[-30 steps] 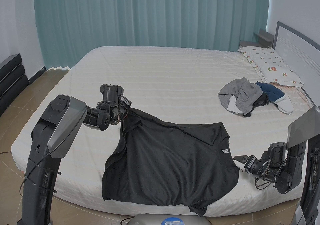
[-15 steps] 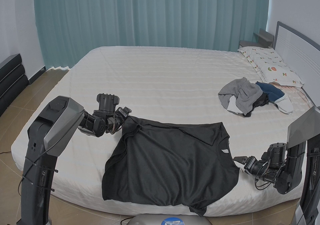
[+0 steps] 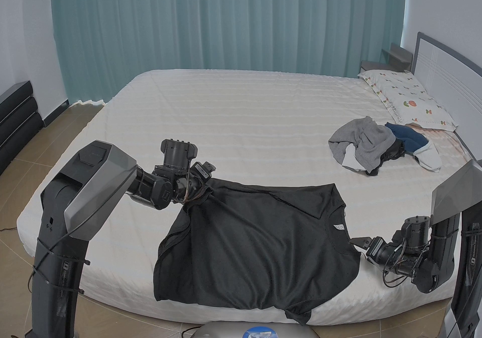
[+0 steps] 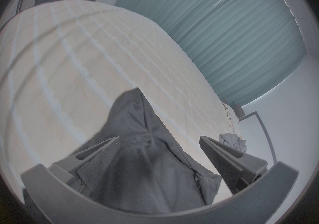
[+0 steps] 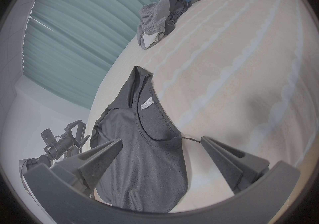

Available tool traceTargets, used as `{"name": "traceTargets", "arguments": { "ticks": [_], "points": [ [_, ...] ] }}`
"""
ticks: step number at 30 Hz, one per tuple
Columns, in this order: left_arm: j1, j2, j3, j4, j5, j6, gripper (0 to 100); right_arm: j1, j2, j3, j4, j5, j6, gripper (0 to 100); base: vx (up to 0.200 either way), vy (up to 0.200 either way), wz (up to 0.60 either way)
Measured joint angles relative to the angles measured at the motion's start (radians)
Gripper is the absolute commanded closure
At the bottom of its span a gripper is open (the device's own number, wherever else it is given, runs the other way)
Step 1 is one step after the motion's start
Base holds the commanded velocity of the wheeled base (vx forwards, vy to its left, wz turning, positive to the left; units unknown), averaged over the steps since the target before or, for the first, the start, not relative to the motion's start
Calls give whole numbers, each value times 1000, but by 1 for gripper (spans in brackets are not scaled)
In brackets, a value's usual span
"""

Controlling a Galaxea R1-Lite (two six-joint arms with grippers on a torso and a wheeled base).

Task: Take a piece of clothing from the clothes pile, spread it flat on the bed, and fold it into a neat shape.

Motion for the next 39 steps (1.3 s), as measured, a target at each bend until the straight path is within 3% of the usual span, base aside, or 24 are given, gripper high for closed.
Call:
{"name": "traceTargets", "arguments": {
  "ticks": [12, 18, 19, 28, 39],
  "points": [
    [-42, 55, -13, -2, 6, -13, 0, 0, 2, 0, 0, 0, 0, 0, 0, 0, 0],
    [-40, 92, -61, 4, 51, -11, 0, 0, 3, 0, 0, -1, 0, 0, 0, 0, 0],
    [-39, 100, -72, 7, 60, -11, 100, 0, 5, 0, 0, -1, 0, 0, 0, 0, 0],
    [-21, 148, -160, 48, 139, -12, 100, 0, 10, 0, 0, -2, -1, 0, 0, 0, 0],
    [88, 158, -267, 43, 202, -8, 100, 0, 14, -1, 0, -2, -1, 0, 0, 0, 0]
  ]
}}
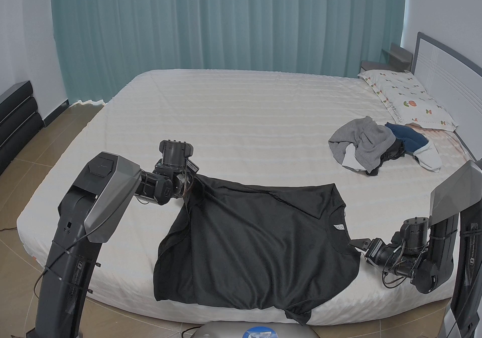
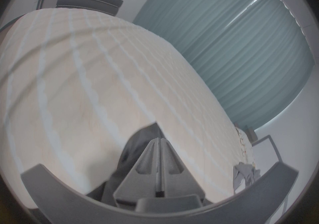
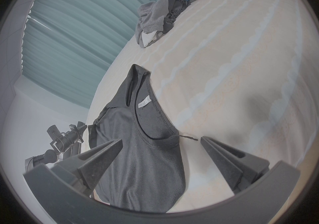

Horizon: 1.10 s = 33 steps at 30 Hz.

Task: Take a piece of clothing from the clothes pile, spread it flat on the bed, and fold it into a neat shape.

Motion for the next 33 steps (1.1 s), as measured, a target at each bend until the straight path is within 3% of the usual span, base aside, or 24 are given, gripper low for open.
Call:
{"name": "traceTargets", "arguments": {
  "ticks": [9, 17, 18, 33],
  "points": [
    [87, 0, -49, 5, -4, 0, 100, 10, 4, 1, 0, 0, 1, 0, 0, 0, 0],
    [89, -24, 41, 7, -69, -5, 100, 12, 8, 1, 0, 0, 1, 0, 0, 0, 0],
    [85, -32, 59, 5, -79, -7, 0, 12, 8, 1, 0, 0, 1, 0, 0, 0, 0],
    [-57, -89, 122, 11, -96, -30, 0, 14, 10, 1, 0, 0, 1, 0, 0, 0, 0]
  ]
}}
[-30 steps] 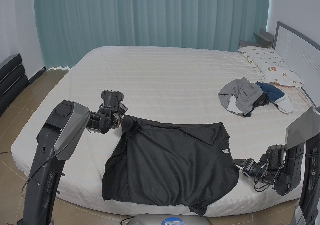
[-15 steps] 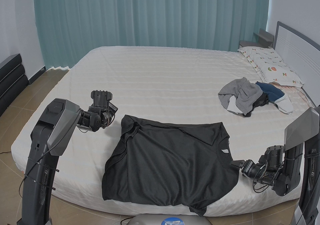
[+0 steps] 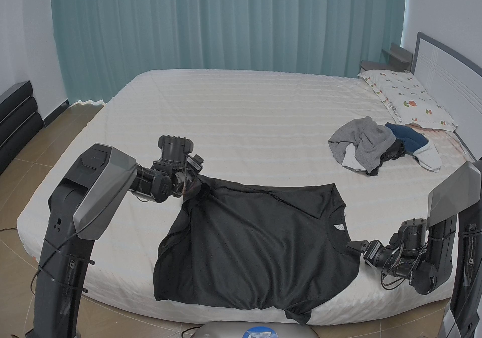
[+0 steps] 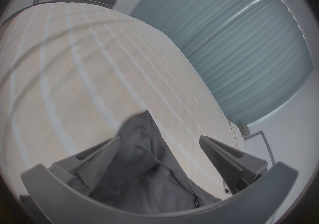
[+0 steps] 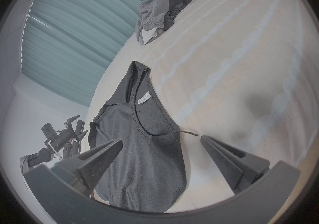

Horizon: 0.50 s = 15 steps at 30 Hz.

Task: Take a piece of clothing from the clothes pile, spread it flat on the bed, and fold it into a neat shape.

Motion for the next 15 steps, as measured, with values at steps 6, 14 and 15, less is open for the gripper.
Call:
{"name": "traceTargets", "arguments": {
  "ticks": [6, 14, 15],
  "points": [
    [-46, 2, 4, 0, 7, 0, 0, 5, 1, 0, 0, -13, 0, 0, 0, 0, 0],
    [-64, 24, 8, 1, 8, 0, 0, 7, 4, 0, 0, -15, 0, 0, 0, 0, 0],
    [-67, 28, 8, 1, 7, 0, 0, 9, 4, 0, 0, -16, 0, 0, 0, 0, 0]
  ]
}}
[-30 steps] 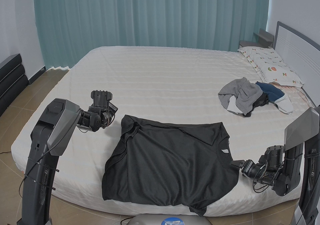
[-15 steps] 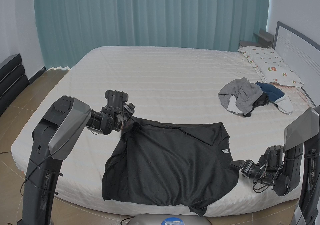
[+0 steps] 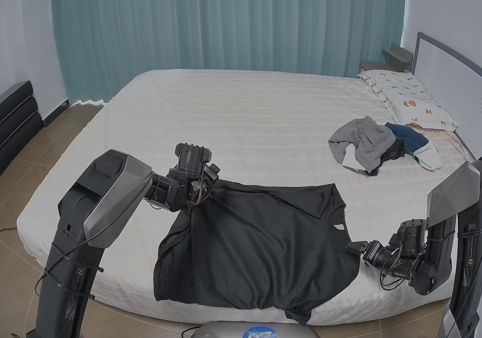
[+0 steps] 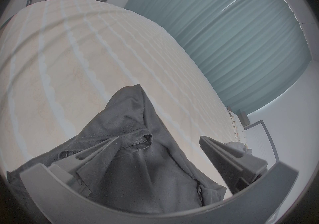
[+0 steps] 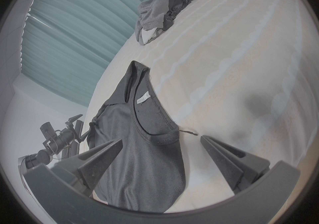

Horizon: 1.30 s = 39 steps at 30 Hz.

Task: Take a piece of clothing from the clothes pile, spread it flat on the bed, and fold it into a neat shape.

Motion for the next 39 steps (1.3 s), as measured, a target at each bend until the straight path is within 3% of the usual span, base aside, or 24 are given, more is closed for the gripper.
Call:
{"name": "traceTargets", "arguments": {
  "ticks": [12, 13, 19, 32, 39],
  "points": [
    [1, 37, -15, -1, 4, 1, 0, 5, 5, 0, 0, -1, 0, 0, 0, 0, 0],
    [4, 39, -18, -1, 11, 1, 100, 5, 6, 0, 0, 0, 0, 0, 0, 0, 0],
    [34, 56, -51, 22, 48, 3, 100, 5, 8, 0, 0, 0, 0, 0, 0, 0, 0],
    [80, 64, -91, 52, 51, 5, 100, 5, 14, -1, 0, 0, 0, 0, 0, 0, 0],
    [150, 64, -171, 48, 52, 29, 100, 5, 15, -2, 0, -1, 1, 0, 0, 0, 0]
  ]
}}
